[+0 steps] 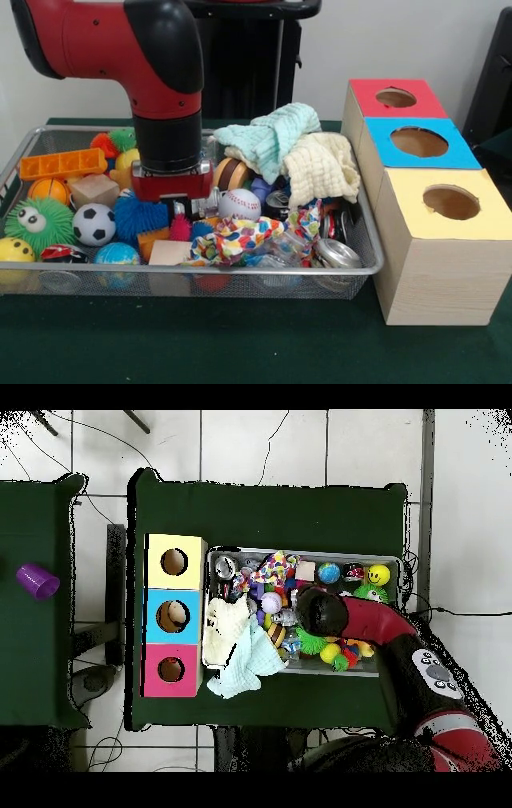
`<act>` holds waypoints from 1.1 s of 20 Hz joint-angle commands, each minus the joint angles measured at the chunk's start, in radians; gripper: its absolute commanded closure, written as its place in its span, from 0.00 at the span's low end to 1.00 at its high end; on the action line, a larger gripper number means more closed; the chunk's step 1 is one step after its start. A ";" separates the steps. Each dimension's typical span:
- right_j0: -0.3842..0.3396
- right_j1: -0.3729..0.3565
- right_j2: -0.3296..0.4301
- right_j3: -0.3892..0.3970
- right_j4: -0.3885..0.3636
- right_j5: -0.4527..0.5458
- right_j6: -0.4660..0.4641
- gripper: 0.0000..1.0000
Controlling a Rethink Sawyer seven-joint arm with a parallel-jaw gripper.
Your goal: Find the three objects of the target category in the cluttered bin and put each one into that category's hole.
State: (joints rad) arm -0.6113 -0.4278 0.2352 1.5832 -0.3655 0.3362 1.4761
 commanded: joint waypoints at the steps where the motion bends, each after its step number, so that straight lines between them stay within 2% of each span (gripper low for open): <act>1: 0.007 -0.125 0.049 0.130 0.006 -0.032 0.124 1.00; 3: 0.003 -0.187 0.052 0.189 0.035 0.004 0.140 1.00; 5: 0.016 -0.254 0.035 0.244 0.047 -0.001 0.170 1.00; 12: 0.033 -0.366 0.036 0.312 0.085 0.062 0.155 1.00; 16: 0.039 -0.377 0.038 0.323 0.104 0.073 0.148 1.00; 22: 0.059 -0.347 0.013 0.316 0.106 0.031 0.157 1.00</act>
State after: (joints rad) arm -0.5643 -0.7729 0.2342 1.8469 -0.2943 0.3362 1.4761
